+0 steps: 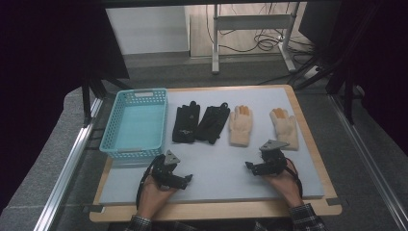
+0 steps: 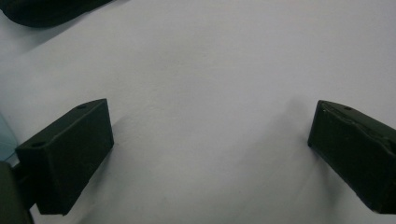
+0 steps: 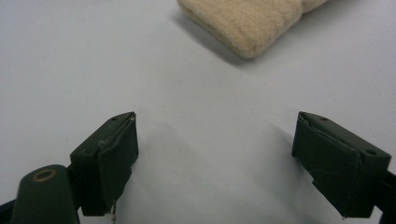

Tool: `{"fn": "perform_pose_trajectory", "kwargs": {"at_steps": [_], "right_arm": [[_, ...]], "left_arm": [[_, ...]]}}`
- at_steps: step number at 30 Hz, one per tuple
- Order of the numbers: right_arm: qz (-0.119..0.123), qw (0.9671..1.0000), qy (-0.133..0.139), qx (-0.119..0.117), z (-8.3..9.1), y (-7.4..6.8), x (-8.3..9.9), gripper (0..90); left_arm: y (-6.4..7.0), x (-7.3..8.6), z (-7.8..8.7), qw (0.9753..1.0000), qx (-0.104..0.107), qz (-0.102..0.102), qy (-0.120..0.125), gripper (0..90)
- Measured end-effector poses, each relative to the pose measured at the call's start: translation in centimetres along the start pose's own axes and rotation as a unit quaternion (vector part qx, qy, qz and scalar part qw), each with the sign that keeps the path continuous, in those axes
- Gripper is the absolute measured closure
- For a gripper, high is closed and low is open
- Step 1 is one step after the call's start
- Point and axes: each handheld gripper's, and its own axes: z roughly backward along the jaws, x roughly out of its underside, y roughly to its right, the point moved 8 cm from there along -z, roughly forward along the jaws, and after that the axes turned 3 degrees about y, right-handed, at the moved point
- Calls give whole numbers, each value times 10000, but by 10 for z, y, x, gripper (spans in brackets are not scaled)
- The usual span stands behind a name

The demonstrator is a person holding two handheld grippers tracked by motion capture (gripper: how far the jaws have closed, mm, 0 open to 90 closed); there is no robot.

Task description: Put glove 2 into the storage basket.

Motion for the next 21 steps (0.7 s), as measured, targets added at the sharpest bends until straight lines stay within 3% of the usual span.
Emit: {"fn": "perform_pose_trajectory", "kwargs": {"at_steps": [9, 21], "right_arm": [[-175, 9997, 90, -174, -2, -5, -11, 148], [-119, 9990, 255, -339, -12, -9, -54, 149]], "left_arm": [[0, 0, 0, 10000, -1, -1, 3, 7], [0, 0, 0, 10000, -4, -9, 6, 8]]}}
